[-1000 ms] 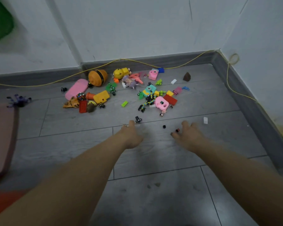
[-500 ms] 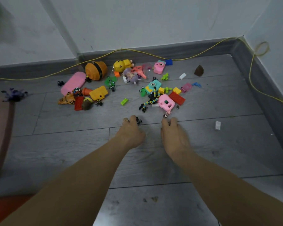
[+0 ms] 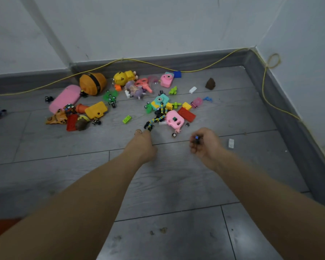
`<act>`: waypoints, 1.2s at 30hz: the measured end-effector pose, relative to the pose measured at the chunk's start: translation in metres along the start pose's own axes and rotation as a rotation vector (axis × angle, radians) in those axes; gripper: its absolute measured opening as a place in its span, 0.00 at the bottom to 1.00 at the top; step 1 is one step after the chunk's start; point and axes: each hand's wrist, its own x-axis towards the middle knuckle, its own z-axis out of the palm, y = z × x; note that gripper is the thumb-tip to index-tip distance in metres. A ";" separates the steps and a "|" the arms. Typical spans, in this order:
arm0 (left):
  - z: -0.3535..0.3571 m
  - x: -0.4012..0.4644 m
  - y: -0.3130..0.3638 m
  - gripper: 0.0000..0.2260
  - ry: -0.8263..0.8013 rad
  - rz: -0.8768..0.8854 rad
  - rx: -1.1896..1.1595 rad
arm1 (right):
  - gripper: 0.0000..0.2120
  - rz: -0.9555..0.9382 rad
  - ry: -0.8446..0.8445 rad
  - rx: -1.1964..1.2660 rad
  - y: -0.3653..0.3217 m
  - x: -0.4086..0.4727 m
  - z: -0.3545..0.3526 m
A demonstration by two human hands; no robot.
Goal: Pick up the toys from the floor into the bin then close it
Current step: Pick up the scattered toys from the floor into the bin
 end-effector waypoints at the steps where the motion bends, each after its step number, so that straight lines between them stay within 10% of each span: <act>1: 0.000 0.001 0.003 0.19 0.011 0.004 0.015 | 0.13 0.013 -0.003 0.039 -0.005 0.000 -0.008; 9: 0.011 0.017 0.030 0.15 0.108 0.130 0.054 | 0.16 -0.385 0.616 -0.795 -0.010 0.035 -0.071; 18: 0.004 0.028 0.047 0.22 0.117 -0.071 -0.023 | 0.28 -0.471 0.593 -1.476 0.020 0.046 -0.090; 24: -0.001 0.024 0.024 0.17 0.173 -0.079 -0.190 | 0.16 -0.397 0.487 -0.846 -0.005 0.041 -0.054; 29: -0.016 0.036 0.017 0.19 0.232 -0.231 -0.439 | 0.10 -0.044 0.031 0.163 -0.033 0.026 -0.007; 36: -0.030 0.049 0.023 0.33 0.116 -0.006 0.038 | 0.17 -0.084 -0.028 -0.098 -0.037 0.039 0.023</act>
